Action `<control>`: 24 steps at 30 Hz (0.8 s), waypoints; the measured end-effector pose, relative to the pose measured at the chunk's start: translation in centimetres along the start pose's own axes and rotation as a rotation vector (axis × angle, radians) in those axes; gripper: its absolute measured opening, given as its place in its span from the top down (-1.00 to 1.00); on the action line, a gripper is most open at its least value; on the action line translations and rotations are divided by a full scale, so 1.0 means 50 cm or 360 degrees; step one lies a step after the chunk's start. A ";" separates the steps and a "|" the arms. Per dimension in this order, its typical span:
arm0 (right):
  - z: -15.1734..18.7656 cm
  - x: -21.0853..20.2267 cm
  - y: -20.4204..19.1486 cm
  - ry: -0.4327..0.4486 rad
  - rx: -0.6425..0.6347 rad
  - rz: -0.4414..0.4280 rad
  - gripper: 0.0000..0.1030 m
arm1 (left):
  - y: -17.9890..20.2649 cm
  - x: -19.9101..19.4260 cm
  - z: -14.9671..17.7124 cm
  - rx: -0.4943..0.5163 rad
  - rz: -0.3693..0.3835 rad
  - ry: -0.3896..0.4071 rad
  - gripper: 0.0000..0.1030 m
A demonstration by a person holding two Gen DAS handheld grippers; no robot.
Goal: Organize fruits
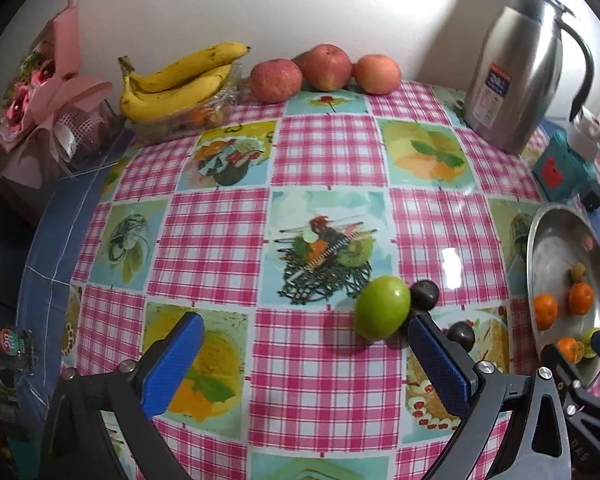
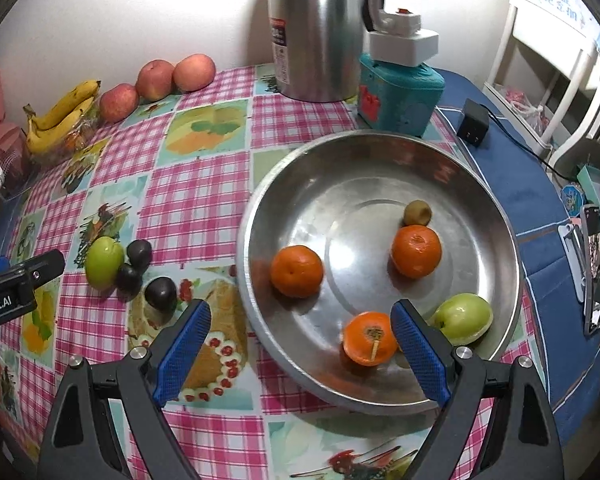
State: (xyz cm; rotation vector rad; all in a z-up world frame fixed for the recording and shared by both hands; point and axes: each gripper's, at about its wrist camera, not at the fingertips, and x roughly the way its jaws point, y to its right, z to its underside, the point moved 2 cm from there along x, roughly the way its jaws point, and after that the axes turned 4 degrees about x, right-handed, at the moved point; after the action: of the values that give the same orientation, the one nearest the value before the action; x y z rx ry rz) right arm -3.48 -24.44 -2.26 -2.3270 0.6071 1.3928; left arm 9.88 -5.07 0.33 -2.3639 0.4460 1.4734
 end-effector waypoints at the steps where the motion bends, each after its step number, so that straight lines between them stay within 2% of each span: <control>1: -0.001 -0.001 -0.008 0.0000 -0.0008 -0.0005 -0.78 | -0.008 -0.002 -0.002 -0.0018 0.0007 0.0005 -1.00; 12: -0.003 0.001 -0.109 -0.0031 -0.0100 -0.0094 -0.78 | -0.115 -0.015 -0.009 -0.0221 -0.0027 0.0032 -1.00; 24: -0.030 0.015 -0.153 -0.0106 -0.0001 -0.0126 -0.78 | -0.136 -0.002 -0.016 -0.0323 0.0014 0.0017 -1.00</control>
State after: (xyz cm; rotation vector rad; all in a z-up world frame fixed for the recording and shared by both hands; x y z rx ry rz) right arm 2.00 -18.88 -1.60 -2.2698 0.4901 1.4282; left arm 13.37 0.72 1.46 -2.5279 0.3228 1.5780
